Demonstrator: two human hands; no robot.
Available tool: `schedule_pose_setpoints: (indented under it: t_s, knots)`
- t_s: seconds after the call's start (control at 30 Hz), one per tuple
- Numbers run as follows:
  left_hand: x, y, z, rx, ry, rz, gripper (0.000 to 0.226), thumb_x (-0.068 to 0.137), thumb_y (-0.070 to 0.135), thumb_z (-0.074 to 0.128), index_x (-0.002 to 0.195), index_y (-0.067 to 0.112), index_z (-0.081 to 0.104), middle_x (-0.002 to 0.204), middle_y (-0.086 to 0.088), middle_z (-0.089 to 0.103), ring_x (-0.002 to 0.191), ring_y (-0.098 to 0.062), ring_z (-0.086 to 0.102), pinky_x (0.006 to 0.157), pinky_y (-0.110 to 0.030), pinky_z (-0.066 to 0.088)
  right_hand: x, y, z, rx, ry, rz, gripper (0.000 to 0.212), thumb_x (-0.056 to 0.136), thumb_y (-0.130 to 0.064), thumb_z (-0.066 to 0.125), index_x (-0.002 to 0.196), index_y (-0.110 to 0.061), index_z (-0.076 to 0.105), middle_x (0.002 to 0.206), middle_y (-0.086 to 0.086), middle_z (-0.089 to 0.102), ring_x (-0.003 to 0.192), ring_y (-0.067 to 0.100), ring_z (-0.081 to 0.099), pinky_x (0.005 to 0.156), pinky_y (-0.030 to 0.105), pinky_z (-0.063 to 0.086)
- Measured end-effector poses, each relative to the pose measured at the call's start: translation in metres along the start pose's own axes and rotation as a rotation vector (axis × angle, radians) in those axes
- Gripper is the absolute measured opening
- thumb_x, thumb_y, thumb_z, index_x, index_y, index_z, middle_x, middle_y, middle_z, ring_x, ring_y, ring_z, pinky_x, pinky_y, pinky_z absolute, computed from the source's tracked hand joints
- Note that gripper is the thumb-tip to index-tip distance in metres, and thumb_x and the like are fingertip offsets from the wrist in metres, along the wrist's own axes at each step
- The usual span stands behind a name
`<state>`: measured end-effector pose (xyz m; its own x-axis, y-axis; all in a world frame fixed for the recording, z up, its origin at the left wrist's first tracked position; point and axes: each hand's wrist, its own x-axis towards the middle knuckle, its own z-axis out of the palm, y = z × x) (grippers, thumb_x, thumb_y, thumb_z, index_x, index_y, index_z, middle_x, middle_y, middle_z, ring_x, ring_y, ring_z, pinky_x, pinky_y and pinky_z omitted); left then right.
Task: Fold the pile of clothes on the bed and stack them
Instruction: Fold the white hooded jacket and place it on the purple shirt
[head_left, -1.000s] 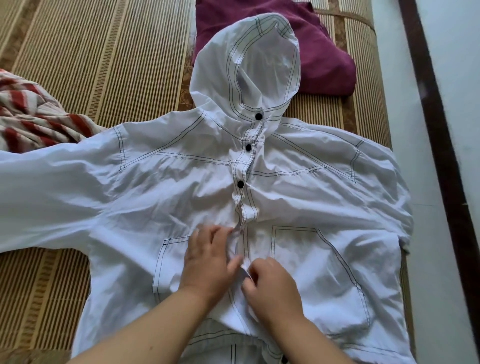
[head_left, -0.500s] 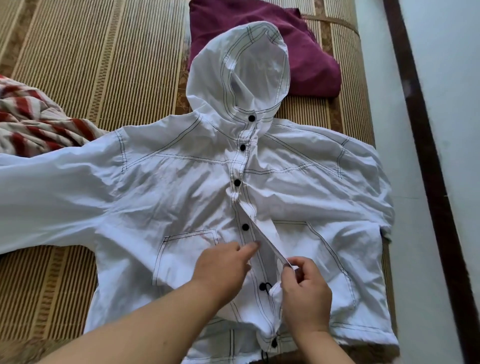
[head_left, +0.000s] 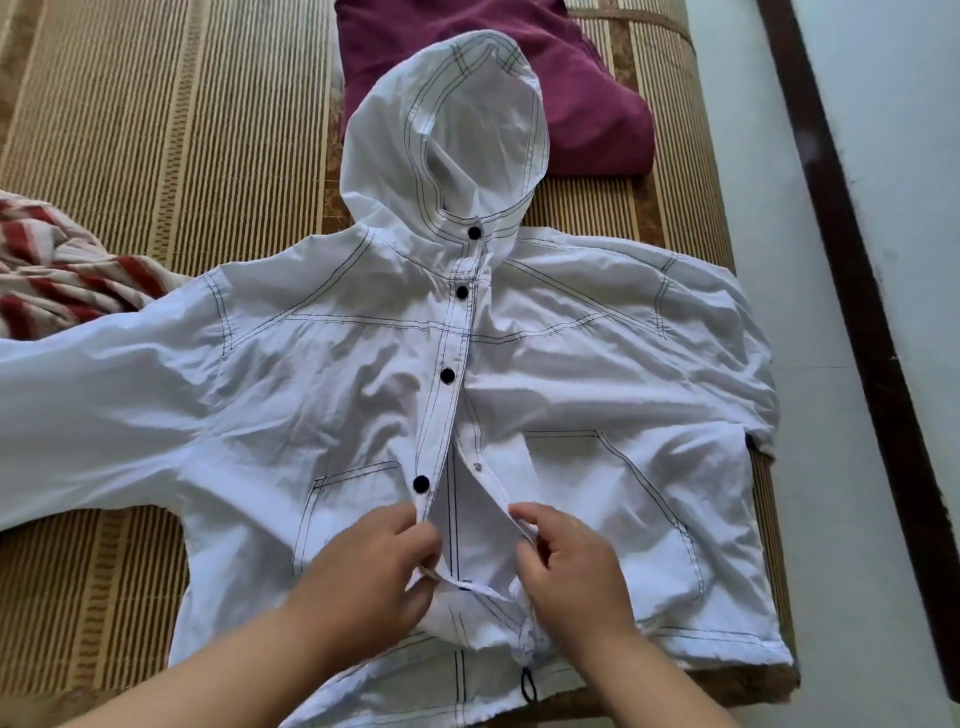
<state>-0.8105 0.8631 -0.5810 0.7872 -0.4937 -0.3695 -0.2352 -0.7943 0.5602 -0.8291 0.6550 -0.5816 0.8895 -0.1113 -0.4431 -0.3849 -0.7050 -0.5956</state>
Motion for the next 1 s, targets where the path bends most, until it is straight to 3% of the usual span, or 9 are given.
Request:
schedule_pose_setpoints:
  t_s: [0.1,0.17,0.23,0.37,0.5,0.63,0.73,0.9,1.0]
  knots:
    - [-0.020,0.000,-0.007,0.032,0.045,0.009,0.018,0.073,0.050,0.052,0.077,0.033,0.058,0.081,0.019,0.050,0.076,-0.002,0.050,0.059,-0.017,0.041,0.005,-0.005,0.016,-0.277,-0.428,-0.015,0.044,0.094,-0.036,0.048,0.138,-0.039,0.046,0.120,-0.004,0.058,0.112,0.016,0.054,0.090,0.026,0.043]
    - [-0.018,0.004,-0.001,0.060,-0.058,-0.088,0.036,0.077,0.061,0.045,0.092,0.035,0.064,0.101,0.020,0.050,0.098,-0.002,0.051,0.077,-0.018,0.043,0.010,-0.011,0.023,-0.265,-0.533,0.027,0.044,0.096,-0.041,0.041,0.140,-0.038,0.043,0.129,0.000,0.056,0.119,0.021,0.051,0.095,0.030,0.042]
    - [-0.009,0.007,0.007,0.025,-0.077,-0.229,0.038,0.079,0.065,0.052,0.094,0.033,0.065,0.114,0.015,0.045,0.110,-0.006,0.045,0.087,-0.023,0.041,0.018,-0.015,0.027,-0.200,-0.363,0.044,0.035,0.097,-0.036,0.042,0.127,-0.030,0.058,0.123,0.003,0.061,0.113,0.023,0.055,0.089,0.030,0.043]
    - [0.032,0.016,0.015,-0.054,0.206,-0.437,0.036,0.074,0.050,0.071,0.093,0.027,0.054,0.110,0.002,0.044,0.103,-0.021,0.047,0.082,-0.033,0.046,0.046,-0.025,0.034,-0.130,0.075,0.067,0.025,0.089,-0.026,0.059,0.111,-0.017,0.065,0.108,0.008,0.058,0.099,0.028,0.057,0.079,0.032,0.041]
    - [0.062,0.008,0.026,-0.161,0.140,-0.622,0.033,0.083,0.029,0.062,0.113,0.028,0.049,0.117,0.000,0.053,0.101,-0.026,0.054,0.074,-0.031,0.042,0.070,-0.030,0.043,-0.241,0.029,0.182,0.039,0.083,-0.041,0.067,0.114,-0.019,0.059,0.111,0.007,0.055,0.103,0.029,0.056,0.080,0.033,0.044]
    - [0.061,0.006,0.028,-0.346,0.269,-0.668,0.008,0.086,0.024,0.057,0.082,0.026,0.063,0.078,0.005,0.065,0.078,-0.020,0.058,0.058,-0.027,0.034,0.077,-0.030,0.045,-0.337,0.000,0.148,0.026,0.087,-0.039,0.062,0.101,-0.016,0.066,0.105,0.010,0.062,0.100,0.031,0.058,0.072,0.031,0.042]
    - [0.056,0.014,0.028,-0.509,0.326,-0.635,0.027,0.087,0.026,0.061,0.061,0.026,0.057,0.051,0.010,0.052,0.056,-0.004,0.048,0.048,-0.020,0.027,0.077,-0.031,0.044,-0.362,-0.042,0.117,0.024,0.091,-0.035,0.056,0.099,-0.016,0.068,0.104,0.010,0.064,0.100,0.031,0.059,0.067,0.030,0.035]
    - [0.054,0.027,0.029,-0.672,0.382,-0.598,0.028,0.091,0.023,0.059,0.070,0.041,0.066,0.059,0.016,0.063,0.066,0.003,0.058,0.054,-0.012,0.038,0.062,-0.025,0.043,-0.159,0.157,0.238,0.032,0.087,-0.038,0.064,0.109,-0.016,0.056,0.111,0.010,0.053,0.100,0.032,0.056,0.072,0.033,0.039]
    - [0.058,0.031,0.032,-0.678,0.403,-0.619,0.018,0.090,0.023,0.061,0.086,0.032,0.076,0.056,0.021,0.061,0.066,0.011,0.056,0.053,-0.007,0.037,0.060,-0.020,0.044,-0.178,0.098,0.272,0.031,0.088,-0.040,0.064,0.105,-0.016,0.058,0.102,0.005,0.051,0.095,0.028,0.057,0.068,0.029,0.035]
